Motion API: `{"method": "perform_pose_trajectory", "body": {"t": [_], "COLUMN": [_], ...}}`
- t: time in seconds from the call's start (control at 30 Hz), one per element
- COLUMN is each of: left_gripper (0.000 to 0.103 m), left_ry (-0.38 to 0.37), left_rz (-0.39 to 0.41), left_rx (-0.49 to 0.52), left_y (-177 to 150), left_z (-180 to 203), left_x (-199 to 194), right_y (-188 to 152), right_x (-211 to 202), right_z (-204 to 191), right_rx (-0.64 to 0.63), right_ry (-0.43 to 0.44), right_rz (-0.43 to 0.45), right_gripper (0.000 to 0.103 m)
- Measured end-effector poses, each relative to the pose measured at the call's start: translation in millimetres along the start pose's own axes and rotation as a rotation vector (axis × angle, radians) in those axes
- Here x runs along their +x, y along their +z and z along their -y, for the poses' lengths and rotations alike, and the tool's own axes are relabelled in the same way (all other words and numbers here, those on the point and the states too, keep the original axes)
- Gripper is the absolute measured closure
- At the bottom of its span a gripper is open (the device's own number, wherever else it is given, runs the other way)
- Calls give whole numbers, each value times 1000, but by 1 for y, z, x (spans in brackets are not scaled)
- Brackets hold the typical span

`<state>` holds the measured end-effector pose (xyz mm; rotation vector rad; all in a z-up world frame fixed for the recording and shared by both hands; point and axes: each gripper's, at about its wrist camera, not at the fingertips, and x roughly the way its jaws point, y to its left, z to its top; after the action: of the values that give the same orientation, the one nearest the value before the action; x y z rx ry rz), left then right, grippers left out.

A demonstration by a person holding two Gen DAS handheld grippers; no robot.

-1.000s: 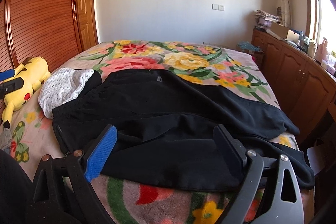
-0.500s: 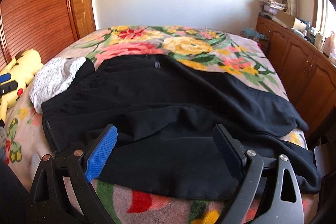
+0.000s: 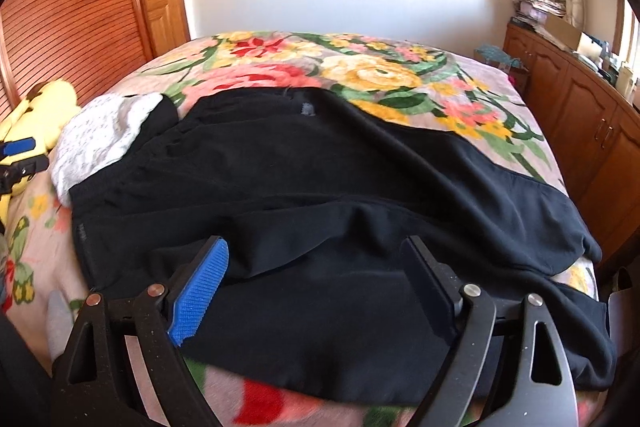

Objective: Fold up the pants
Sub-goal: 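Move both tools toward the black pants, lowering over the waistband area, then grasp the black pants fabric with the left gripper and close it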

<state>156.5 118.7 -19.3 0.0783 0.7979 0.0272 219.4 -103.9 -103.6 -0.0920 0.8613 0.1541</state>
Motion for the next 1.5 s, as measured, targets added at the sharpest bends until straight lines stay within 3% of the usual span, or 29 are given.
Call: {"method": "perform_pose_trajectory", "body": {"t": [0.27,0.53,0.77,1.0,1.07,1.13,1.2,1.23,1.3,1.37,1.5], "left_gripper": [12,15,15,15,24,45,58,75,87,89,89], "left_ry": [-72,-171,-301,-387,-402,-402,-382,-380,-420,-459,-467], "left_rz": [2,-19,-80,-156,-201,-231,-253,-248,-265,-276,-282], "left_rx": [55,132,142,200,231,274,309,321,317,306,362], "left_y": [31,55,64,67,63,58,50,48,49,50,43], "left_z": [36,84,130,174,184,190,191,189,182,173,166], "left_x": [33,78,123,177,191,202,207,205,200,190,165], "right_y": [14,16,14,10,11,13,15,16,16,16,13], "right_x": [26,58,98,104,101,97,94,93,90,84,73], "right_z": [32,55,75,117,128,136,141,145,153,160,176], "right_rx": [29,60,65,139,172,185,200,212,232,242,237], "right_ry": [-26,2,5,-51,-54,-68,-77,-79,-87,-104,-131], "right_rz": [-6,-58,-132,-146,-141,-131,-125,-123,-117,-113,-112], "right_gripper": [15,26,27,28,28,28,28,28,28,28,28]}}
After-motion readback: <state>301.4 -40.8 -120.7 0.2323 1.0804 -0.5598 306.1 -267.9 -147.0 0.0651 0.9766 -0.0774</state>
